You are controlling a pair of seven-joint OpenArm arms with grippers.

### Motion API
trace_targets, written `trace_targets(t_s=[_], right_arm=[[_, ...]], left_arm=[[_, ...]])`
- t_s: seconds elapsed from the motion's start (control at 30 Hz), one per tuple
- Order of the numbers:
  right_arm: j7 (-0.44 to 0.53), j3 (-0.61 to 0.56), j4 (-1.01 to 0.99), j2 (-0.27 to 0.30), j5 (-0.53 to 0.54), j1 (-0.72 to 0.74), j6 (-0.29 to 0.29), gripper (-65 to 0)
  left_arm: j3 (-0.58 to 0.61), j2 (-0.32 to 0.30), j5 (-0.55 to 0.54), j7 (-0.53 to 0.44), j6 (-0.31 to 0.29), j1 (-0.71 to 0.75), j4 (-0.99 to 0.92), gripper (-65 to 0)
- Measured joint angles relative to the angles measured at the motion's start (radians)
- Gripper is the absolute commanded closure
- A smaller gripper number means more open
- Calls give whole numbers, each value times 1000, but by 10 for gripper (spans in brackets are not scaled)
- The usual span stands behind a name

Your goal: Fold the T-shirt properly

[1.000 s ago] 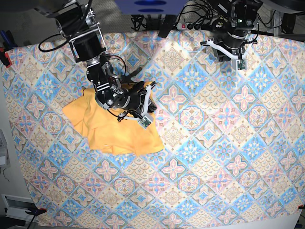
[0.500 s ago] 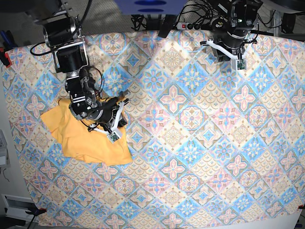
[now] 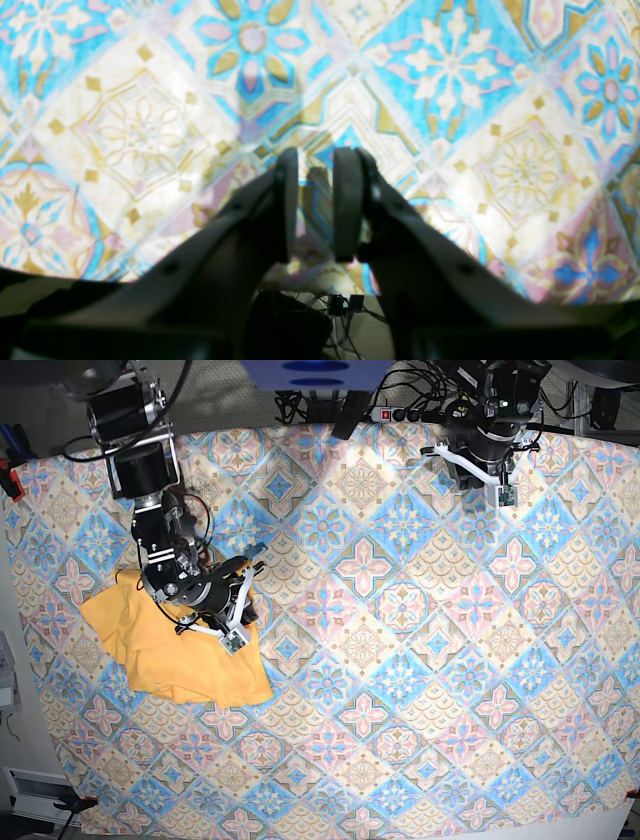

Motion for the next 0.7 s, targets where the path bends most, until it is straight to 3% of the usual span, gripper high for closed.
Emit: trace_targets(t_s=[0.07,0.3,0.43,0.7], right_arm=[[-75,12,115,0,-3,-48,7,-44],[-177,182,486,-4,8,-327,8,-44],[-174,274,583,-6,8,-471,13,-44],[-173,438,695,-2,8,-735,9,-40]], left_arm=[[0,-1,0,0,0,2,3,-111],[3,-1,0,1,-1,57,23,-111],[3,-1,-6,0,-4,85,26,-110],[3,-3,-136,0,-2,153,27,-105]])
